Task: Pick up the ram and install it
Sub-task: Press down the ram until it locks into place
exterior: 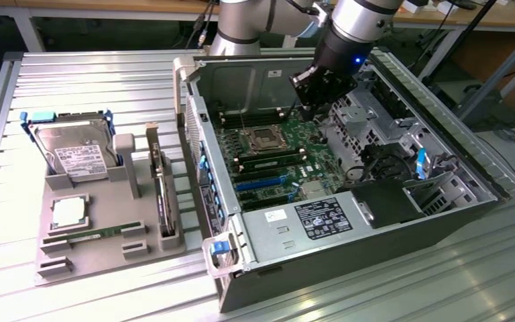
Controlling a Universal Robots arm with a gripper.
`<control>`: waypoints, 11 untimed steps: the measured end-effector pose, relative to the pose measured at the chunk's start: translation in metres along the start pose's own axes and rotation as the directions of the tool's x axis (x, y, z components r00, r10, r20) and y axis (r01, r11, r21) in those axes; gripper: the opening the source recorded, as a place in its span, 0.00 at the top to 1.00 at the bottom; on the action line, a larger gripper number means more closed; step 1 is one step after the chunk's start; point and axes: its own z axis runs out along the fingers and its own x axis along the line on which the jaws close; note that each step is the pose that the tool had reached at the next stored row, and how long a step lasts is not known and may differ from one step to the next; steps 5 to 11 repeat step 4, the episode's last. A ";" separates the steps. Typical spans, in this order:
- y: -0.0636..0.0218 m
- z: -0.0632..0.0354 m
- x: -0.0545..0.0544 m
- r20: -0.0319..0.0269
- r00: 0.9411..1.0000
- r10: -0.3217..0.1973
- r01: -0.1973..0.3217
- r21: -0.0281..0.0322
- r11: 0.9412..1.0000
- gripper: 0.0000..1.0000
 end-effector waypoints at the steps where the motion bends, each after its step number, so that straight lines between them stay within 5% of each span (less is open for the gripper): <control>1: 0.0000 0.0000 0.000 0.000 1.000 0.000 0.000 0.000 1.000 0.89; 11: 0.0000 0.0000 0.000 0.000 1.000 0.000 0.000 0.000 1.000 0.89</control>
